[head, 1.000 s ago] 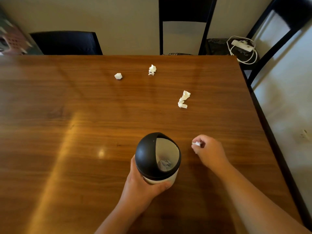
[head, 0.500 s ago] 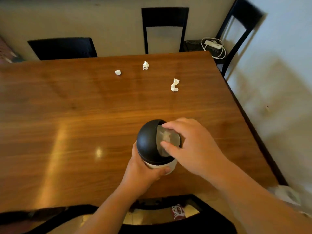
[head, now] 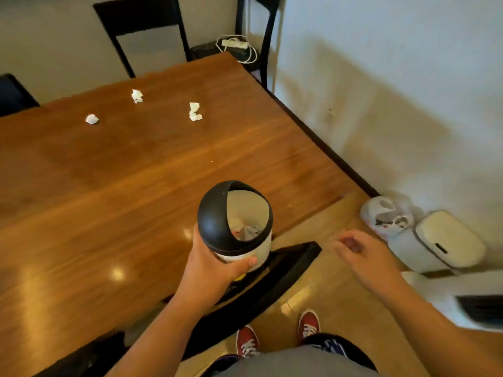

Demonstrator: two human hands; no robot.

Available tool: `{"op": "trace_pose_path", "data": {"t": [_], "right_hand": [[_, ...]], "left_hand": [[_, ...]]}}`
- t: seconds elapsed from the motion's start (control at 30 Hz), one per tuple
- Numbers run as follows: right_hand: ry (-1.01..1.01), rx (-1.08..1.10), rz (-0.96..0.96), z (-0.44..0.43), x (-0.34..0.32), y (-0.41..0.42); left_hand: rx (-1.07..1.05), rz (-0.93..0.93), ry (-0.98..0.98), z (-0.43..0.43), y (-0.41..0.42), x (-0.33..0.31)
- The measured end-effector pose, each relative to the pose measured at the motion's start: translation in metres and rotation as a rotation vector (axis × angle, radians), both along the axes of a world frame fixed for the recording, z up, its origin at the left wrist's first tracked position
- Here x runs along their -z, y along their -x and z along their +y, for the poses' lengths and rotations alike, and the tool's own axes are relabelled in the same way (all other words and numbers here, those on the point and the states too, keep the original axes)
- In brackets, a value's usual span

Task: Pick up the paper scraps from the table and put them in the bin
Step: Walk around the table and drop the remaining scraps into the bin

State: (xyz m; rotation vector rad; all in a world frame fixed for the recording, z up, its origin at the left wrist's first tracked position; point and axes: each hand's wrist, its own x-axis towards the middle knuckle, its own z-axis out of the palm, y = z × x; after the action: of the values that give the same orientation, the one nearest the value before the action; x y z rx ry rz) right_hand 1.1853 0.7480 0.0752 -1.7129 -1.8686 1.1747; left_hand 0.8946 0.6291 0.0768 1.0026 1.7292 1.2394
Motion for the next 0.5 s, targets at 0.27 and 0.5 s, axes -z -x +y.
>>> {"op": "trace_pose_path", "data": {"t": [0.27,0.5], "right_hand": [[0.496,0.499,-0.158,-0.101,0.094,-0.192],[0.745,0.648,-0.173,-0.149,0.130,-0.319]], "left_hand": [[0.379,0.073,0.024,0.048,-0.115,0.002],[0.479,0.102,0.116,0.080,-0.247,0.018]]}}
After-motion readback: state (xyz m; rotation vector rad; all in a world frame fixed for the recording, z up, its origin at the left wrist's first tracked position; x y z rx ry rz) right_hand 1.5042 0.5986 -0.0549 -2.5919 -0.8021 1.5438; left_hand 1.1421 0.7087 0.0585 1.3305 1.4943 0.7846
